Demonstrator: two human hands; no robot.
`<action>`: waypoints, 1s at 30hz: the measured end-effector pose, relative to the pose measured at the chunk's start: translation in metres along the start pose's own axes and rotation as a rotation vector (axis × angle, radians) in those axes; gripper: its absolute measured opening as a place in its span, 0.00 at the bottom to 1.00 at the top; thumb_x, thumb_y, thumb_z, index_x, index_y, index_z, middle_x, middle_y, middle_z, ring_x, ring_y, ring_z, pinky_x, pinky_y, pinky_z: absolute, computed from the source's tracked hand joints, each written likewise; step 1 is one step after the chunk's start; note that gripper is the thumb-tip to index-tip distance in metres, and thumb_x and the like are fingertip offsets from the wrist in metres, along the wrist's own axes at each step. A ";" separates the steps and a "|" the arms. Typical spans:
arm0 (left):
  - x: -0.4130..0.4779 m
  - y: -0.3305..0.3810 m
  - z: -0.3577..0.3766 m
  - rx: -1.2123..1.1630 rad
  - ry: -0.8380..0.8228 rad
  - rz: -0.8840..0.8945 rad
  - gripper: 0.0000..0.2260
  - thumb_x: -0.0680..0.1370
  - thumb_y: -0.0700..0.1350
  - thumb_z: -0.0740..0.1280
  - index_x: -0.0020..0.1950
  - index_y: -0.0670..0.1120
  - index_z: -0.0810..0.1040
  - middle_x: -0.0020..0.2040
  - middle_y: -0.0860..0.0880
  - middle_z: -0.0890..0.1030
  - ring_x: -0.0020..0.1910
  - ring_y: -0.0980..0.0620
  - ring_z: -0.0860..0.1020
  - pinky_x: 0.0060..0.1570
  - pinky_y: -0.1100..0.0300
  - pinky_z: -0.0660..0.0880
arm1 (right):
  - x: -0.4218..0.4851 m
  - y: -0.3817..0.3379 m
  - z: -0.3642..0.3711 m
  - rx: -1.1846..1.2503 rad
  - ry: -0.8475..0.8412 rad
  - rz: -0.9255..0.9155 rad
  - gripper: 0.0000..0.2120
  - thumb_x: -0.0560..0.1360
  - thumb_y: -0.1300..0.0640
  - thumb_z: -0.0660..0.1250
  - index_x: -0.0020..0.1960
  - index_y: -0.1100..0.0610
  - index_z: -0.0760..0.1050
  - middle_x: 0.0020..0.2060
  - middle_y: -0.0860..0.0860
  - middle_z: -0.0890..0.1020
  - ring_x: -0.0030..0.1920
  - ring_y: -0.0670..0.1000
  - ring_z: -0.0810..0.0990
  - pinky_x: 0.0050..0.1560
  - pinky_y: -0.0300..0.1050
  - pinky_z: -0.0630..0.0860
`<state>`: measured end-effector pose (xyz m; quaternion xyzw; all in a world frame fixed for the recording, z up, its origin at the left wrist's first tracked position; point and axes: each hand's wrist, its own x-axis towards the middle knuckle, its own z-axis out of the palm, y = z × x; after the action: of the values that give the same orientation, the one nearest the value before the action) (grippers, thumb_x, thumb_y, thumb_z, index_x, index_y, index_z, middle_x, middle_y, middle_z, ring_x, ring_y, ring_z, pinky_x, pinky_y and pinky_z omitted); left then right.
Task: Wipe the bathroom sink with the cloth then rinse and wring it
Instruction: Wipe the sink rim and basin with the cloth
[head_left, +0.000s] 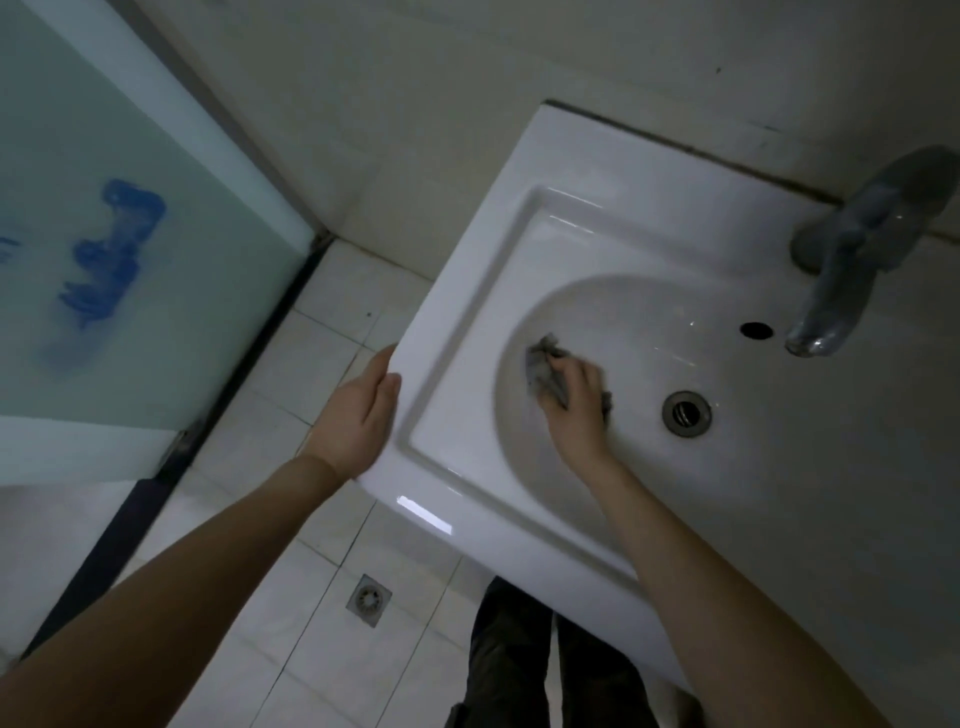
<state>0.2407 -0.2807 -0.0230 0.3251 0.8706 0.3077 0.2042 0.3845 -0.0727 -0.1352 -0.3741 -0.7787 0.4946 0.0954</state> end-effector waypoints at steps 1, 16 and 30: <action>0.000 0.001 -0.001 0.005 -0.005 -0.003 0.20 0.82 0.49 0.51 0.72 0.48 0.66 0.57 0.53 0.77 0.49 0.55 0.75 0.46 0.74 0.68 | -0.013 -0.003 -0.004 -0.004 -0.059 -0.008 0.15 0.74 0.64 0.69 0.60 0.59 0.75 0.59 0.57 0.71 0.59 0.57 0.73 0.62 0.45 0.68; 0.031 0.067 0.068 0.536 -0.146 0.342 0.27 0.81 0.52 0.51 0.78 0.41 0.58 0.77 0.44 0.60 0.77 0.45 0.57 0.75 0.58 0.44 | -0.116 0.107 -0.202 -0.530 -0.363 0.026 0.15 0.70 0.55 0.71 0.56 0.45 0.78 0.54 0.46 0.76 0.54 0.49 0.77 0.57 0.50 0.73; 0.052 0.055 0.091 0.505 -0.073 0.305 0.27 0.79 0.48 0.54 0.77 0.39 0.59 0.77 0.42 0.62 0.76 0.43 0.58 0.73 0.48 0.57 | -0.099 0.119 -0.166 -0.549 -0.005 0.189 0.18 0.68 0.59 0.72 0.58 0.53 0.80 0.57 0.57 0.77 0.52 0.60 0.78 0.54 0.44 0.67</action>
<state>0.2783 -0.1752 -0.0604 0.5034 0.8528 0.0967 0.0993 0.5980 0.0041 -0.1314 -0.4556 -0.8453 0.2730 -0.0579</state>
